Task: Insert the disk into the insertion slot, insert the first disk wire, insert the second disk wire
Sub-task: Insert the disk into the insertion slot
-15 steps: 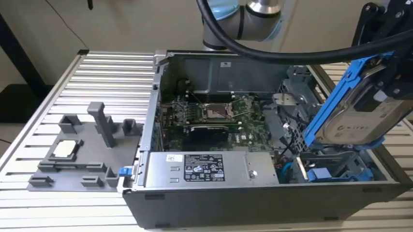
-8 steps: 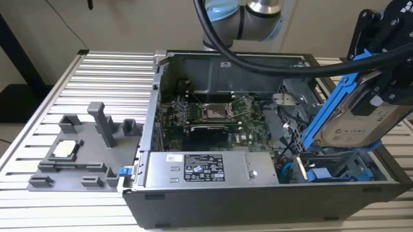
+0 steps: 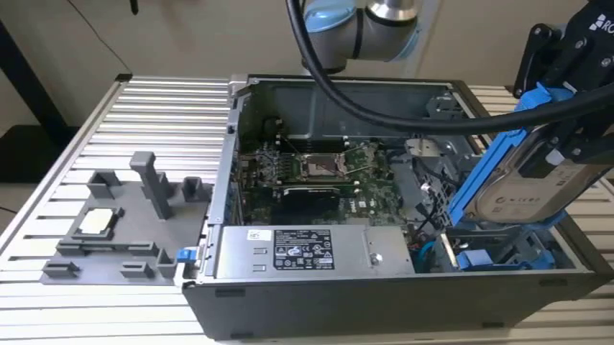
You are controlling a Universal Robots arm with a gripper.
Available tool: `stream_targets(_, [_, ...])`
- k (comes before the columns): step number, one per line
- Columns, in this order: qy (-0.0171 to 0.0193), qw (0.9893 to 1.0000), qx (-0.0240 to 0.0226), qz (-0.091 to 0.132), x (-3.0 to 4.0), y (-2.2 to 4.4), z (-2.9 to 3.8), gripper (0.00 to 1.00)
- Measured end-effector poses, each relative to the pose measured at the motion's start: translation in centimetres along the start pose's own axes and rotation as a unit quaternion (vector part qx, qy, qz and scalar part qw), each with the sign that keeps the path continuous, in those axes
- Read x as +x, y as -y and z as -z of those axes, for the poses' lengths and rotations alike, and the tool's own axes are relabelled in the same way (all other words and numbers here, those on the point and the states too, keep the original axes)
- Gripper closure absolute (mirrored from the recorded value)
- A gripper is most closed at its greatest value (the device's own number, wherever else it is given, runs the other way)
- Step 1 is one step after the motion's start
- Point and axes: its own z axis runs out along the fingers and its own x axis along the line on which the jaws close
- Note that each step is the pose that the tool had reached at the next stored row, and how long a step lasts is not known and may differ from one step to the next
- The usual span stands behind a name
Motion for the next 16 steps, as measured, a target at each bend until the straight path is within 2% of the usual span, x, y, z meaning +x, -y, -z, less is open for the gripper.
stream_targets(7, [0.0001,1.0,0.0,0.0,0.0,0.26,-0.69,0.67])
stream_targets(16, [0.0,1.0,0.0,0.0,-0.02,1.03,-1.49,0.67])
